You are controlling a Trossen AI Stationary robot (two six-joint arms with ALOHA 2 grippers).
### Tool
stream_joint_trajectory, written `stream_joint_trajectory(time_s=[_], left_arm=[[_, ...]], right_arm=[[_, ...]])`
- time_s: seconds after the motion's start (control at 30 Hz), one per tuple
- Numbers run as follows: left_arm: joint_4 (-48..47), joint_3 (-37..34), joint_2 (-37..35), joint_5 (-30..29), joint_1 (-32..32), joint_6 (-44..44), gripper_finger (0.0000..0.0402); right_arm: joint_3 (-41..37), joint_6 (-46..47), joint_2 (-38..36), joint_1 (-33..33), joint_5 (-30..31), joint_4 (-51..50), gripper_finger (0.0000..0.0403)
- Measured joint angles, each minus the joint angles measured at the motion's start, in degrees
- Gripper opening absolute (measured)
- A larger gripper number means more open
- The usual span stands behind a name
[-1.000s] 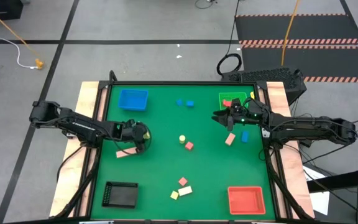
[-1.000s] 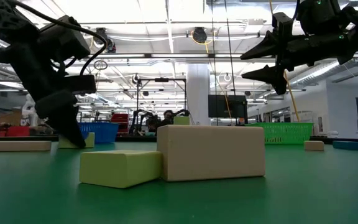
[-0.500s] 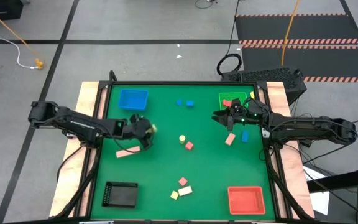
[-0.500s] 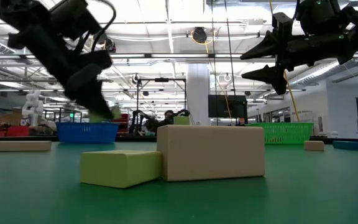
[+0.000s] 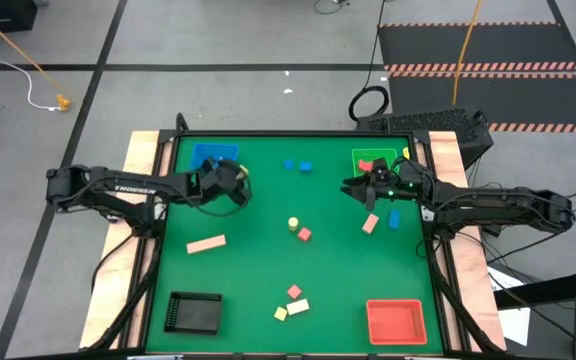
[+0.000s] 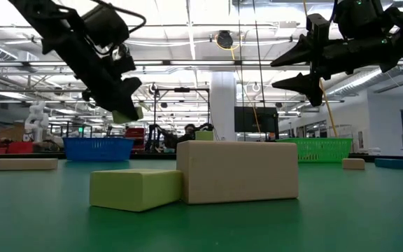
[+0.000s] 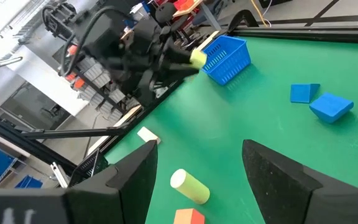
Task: Sort & place blocks by color
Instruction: Put the top left green block into the blue bin
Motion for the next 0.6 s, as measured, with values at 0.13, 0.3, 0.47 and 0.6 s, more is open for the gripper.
stream_joint_trajectory(time_s=[0.13, 0.3, 0.47, 0.6], left_arm=[[0.11, 0.11, -0.82, -0.17, 5.52, -1.09, 0.0144], [-2.20, 0.13, -1.49, -0.17, 11.54, -1.71, 0.0144], [-5.29, 0.09, -1.46, 0.28, 15.67, -3.02, 0.0145], [-6.48, 0.09, -1.43, 1.18, 16.89, -2.99, 0.0146]], right_arm=[[0.00, 0.00, 0.00, -0.02, 0.00, 0.00, 0.0226], [0.00, 0.00, 0.00, 0.00, 0.00, 0.00, 0.0226], [0.00, 0.00, 0.00, -0.02, 0.00, -0.02, 0.0226], [0.00, 0.00, 0.00, -0.01, 0.00, 0.00, 0.0226]])
